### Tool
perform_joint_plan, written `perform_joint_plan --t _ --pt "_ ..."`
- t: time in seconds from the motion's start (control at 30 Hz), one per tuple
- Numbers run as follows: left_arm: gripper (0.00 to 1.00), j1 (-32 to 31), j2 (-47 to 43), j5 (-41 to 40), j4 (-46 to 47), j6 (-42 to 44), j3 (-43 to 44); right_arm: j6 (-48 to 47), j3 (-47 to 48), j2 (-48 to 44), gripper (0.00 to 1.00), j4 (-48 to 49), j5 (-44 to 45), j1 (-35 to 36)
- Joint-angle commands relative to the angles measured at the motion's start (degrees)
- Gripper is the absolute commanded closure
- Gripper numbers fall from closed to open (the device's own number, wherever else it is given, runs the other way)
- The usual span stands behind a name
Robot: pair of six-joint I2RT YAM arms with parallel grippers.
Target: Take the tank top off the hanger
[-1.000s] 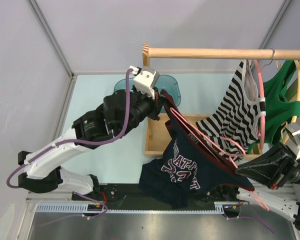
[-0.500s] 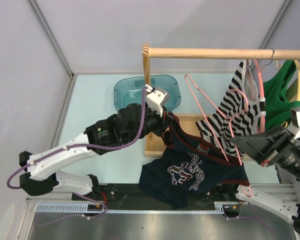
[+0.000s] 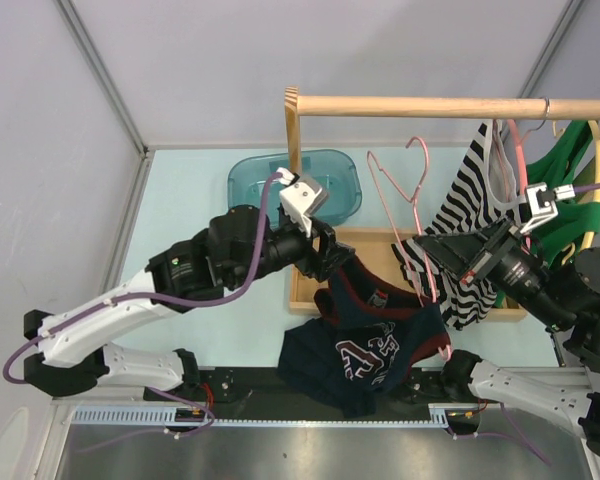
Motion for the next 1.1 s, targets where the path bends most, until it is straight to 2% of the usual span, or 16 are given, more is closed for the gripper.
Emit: perform_joint_plan --t 0.0,0.07,0.1,0.17,0.23,0.37,0.43,0.57,0.67,0.87,0.93,1.07 --pt "0.3 0.2 -3.2 3.3 -1.7 4.0 4.1 2.4 4.5 3.5 1.0 2.2 2.5 -0.2" --pt "0.25 0.2 -4.8 9.8 0.3 5.3 3.7 2.9 5.2 4.2 1.0 1.8 2.9 -0.2" --pt "0.25 0.2 -5.3 18.1 1.9 5.5 2.4 2.9 5.5 4.8 1.0 1.8 3.0 -0.2" --pt "0.23 -0.2 -6.3 26.2 7.8 5.1 0.7 2.9 5.6 5.1 1.0 2.3 3.3 -0.2" --pt "0.16 -3.0 -6.6 31.2 10.9 5.4 -1.2 2.9 5.5 5.7 1.0 2.9 2.9 -0.2" --pt "0.13 -9.9 -5.1 29.0 14.8 9.4 -2.3 3.0 4.9 6.2 1.0 4.3 1.6 -0.2" --pt "0.01 -12.4 -3.0 29.5 14.8 10.5 -1.7 3.0 4.2 6.0 1.0 5.4 1.1 -0.2" --pt "0.02 -15.3 1.0 27.6 15.1 10.6 -0.8 3.1 3.4 5.8 1.0 6.0 0.6 -0.2" --pt "0.05 -16.3 4.1 22.3 14.5 9.9 -0.1 3.4 2.8 5.5 1.0 7.0 0.3 -0.1" --pt "0.21 -16.4 7.8 13.9 10.9 6.9 2.2 3.5 2.7 4.8 1.0 7.1 1.1 -0.2" --pt "0.35 -16.4 7.4 12.6 11.2 6.1 1.6 3.5 2.7 4.7 1.0 7.0 1.7 -0.2" --pt "0.48 -16.4 6.6 10.4 11.4 4.8 0.5 3.7 2.5 4.7 1.0 7.7 1.8 -0.2"
